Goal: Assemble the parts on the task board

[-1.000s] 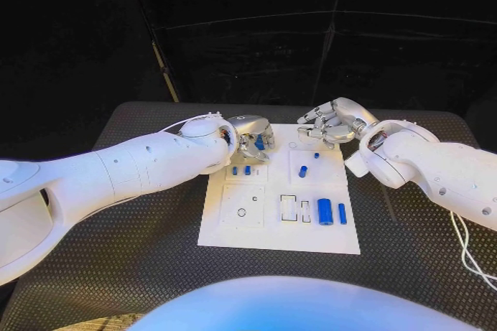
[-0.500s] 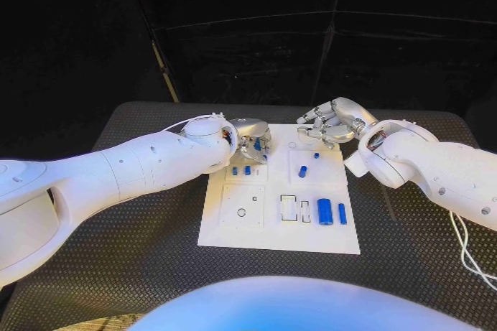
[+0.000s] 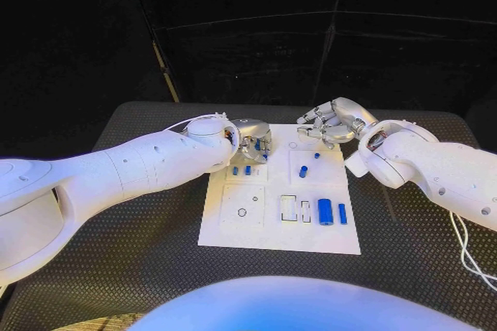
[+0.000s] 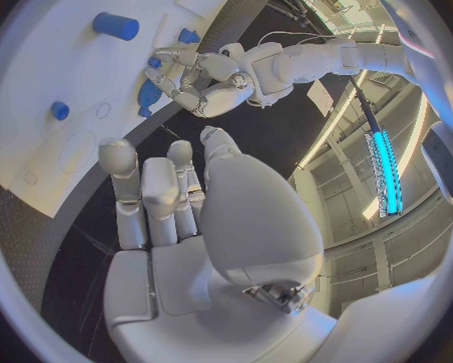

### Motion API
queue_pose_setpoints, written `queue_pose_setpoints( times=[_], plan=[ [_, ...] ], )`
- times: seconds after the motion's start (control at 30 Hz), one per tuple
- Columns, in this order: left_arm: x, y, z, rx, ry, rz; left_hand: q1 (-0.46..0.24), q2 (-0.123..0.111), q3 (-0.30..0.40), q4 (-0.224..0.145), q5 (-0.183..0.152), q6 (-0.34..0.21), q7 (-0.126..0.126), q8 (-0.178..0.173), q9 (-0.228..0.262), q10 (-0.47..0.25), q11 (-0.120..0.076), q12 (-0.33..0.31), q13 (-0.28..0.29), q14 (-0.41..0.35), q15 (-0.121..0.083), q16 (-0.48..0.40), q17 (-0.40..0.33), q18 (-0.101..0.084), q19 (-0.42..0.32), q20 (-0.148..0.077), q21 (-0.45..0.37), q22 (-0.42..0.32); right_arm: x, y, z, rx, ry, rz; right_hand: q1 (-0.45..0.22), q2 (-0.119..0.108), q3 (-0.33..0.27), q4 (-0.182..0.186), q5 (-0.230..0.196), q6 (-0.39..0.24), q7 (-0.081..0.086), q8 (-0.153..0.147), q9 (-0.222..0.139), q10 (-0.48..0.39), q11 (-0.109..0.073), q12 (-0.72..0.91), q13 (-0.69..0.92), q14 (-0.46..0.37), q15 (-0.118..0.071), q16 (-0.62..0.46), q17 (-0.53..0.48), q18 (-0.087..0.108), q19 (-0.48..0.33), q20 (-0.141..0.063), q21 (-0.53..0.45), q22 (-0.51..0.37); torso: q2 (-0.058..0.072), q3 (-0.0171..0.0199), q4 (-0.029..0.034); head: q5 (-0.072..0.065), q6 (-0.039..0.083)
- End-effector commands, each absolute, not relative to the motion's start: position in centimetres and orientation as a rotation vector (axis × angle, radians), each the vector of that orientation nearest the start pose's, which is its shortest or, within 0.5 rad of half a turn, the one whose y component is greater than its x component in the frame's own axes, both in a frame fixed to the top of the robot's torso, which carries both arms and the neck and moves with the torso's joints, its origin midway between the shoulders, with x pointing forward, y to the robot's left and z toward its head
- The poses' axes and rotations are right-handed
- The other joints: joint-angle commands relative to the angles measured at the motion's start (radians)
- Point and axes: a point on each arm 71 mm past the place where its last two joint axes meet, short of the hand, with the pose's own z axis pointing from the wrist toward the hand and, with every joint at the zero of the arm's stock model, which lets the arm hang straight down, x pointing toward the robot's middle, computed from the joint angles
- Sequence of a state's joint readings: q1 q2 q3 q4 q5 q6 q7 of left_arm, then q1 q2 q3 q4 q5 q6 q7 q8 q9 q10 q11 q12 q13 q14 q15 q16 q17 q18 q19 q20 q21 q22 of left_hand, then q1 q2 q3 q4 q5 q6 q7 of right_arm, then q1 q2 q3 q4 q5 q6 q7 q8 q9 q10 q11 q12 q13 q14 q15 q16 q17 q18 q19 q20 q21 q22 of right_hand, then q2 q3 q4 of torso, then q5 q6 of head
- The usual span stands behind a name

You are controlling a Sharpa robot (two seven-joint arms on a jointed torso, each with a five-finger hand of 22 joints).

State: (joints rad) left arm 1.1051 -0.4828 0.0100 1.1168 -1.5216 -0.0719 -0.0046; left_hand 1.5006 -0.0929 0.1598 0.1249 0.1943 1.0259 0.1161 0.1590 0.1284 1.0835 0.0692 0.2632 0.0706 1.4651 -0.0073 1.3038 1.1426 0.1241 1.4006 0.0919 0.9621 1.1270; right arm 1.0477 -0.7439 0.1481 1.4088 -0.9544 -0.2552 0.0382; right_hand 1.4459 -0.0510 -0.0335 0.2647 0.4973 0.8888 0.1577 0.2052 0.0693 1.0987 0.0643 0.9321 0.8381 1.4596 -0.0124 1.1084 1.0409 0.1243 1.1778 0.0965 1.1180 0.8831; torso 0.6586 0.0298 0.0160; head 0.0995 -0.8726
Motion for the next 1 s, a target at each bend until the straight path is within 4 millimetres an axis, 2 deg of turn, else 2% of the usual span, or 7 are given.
queue_pose_setpoints(
  times=[0.03,0.4,0.57,0.77,0.9,1.0],
  plan=[
    [52.6,12.0,-25.7,0.321,1.927,-0.653,0.004,0.011,0.014,0.0,-0.002,0.013,0.001,-0.008,-0.003,0.014,0.0,-0.009,-0.001,0.025,-0.006,0.007,0.0,-0.009,0.006,-0.002,0.013,0.009,50.1,-18.4,-20.2,0.377,1.722,1.073,-0.001,0.004,0.005,0.002,0.003,-0.006,-0.002,0.006,-0.001,-0.006,0.002,0.002,0.001,0.002,0.0,-0.002,0.002,0.015,-0.007,0.001,-0.005,0.001,0.0,0.0001,-0.0001,-0.001,0.0],
    [52.7,12.0,-26.0,0.325,1.953,-0.64,0.025,0.018,0.064,-0.01,-0.003,0.045,0.004,-0.012,-0.006,0.054,-0.008,-0.024,0.0,0.024,-0.012,0.014,-0.003,-0.014,0.01,-0.007,0.049,0.044,50.1,-18.4,-20.2,0.376,1.722,1.073,-0.001,0.004,0.005,0.003,0.004,-0.005,-0.002,0.007,-0.001,-0.006,0.002,0.002,0.001,0.003,0.0,-0.001,0.003,0.015,-0.007,0.001,-0.005,0.0,0.0,-0.0002,-0.0008,-0.002,0.0],
    [52.8,11.9,-25.8,0.32,1.915,-0.656,0.036,0.02,0.095,-0.021,-0.003,0.071,0.003,-0.009,-0.005,0.083,-0.012,-0.03,0.003,0.026,-0.016,0.018,-0.002,-0.018,0.014,-0.01,0.07,0.063,50.1,-18.4,-20.2,0.376,1.722,1.073,-0.001,0.004,0.005,0.003,0.004,-0.005,-0.002,0.007,-0.001,-0.006,0.002,0.002,0.001,0.003,0.0,-0.001,0.003,0.015,-0.007,0.001,-0.005,0.0,0.0,0.0,0.0016,-0.002,0.0],
    [52.7,11.9,-25.3,0.31,1.843,-0.686,0.026,0.009,0.125,-0.027,-0.003,0.084,0.004,-0.016,-0.007,0.101,-0.013,-0.05,0.003,0.027,-0.016,0.02,-0.008,-0.021,0.018,-0.012,0.09,0.081,50.1,-18.4,-20.2,0.375,1.721,1.075,-0.001,0.004,0.005,0.003,0.004,-0.005,-0.002,0.007,-0.001,-0.006,0.002,0.002,0.001,0.003,0.0,-0.001,0.003,0.015,-0.007,0.001,-0.005,0.0,0.0,-0.0016,0.0018,-0.001,0.0],
    [52.5,12.2,-25.0,0.303,1.807,-0.698,0.019,0.003,0.138,-0.028,-0.003,0.087,0.006,-0.021,-0.009,0.105,-0.011,-0.062,0.002,0.026,-0.016,0.019,-0.013,-0.022,0.02,-0.013,0.098,0.089,50.1,-18.4,-20.2,0.375,1.721,1.075,-0.001,0.004,0.005,0.003,0.004,-0.005,-0.002,0.007,-0.001,-0.006,0.002,0.002,0.001,0.003,0.0,-0.001,0.003,0.015,-0.007,0.001,-0.005,0.0,0.0,-0.0004,0.0005,-0.001,0.0],
    [52.4,12.4,-24.7,0.297,1.785,-0.705,0.014,-0.001,0.149,-0.03,-0.004,0.09,0.006,-0.025,-0.01,0.11,-0.011,-0.071,0.002,0.026,-0.016,0.019,-0.015,-0.023,0.02,-0.012,0.102,0.093,50.1,-18.4,-20.2,0.375,1.72,1.075,-0.001,0.004,0.005,0.003,0.004,-0.005,-0.002,0.007,-0.001,-0.006,0.002,0.002,0.001,0.003,0.0,-0.001,0.003,0.015,-0.007,0.001,-0.005,0.0,0.0,-0.0012,0.0017,-0.002,0.0]
  ],
)
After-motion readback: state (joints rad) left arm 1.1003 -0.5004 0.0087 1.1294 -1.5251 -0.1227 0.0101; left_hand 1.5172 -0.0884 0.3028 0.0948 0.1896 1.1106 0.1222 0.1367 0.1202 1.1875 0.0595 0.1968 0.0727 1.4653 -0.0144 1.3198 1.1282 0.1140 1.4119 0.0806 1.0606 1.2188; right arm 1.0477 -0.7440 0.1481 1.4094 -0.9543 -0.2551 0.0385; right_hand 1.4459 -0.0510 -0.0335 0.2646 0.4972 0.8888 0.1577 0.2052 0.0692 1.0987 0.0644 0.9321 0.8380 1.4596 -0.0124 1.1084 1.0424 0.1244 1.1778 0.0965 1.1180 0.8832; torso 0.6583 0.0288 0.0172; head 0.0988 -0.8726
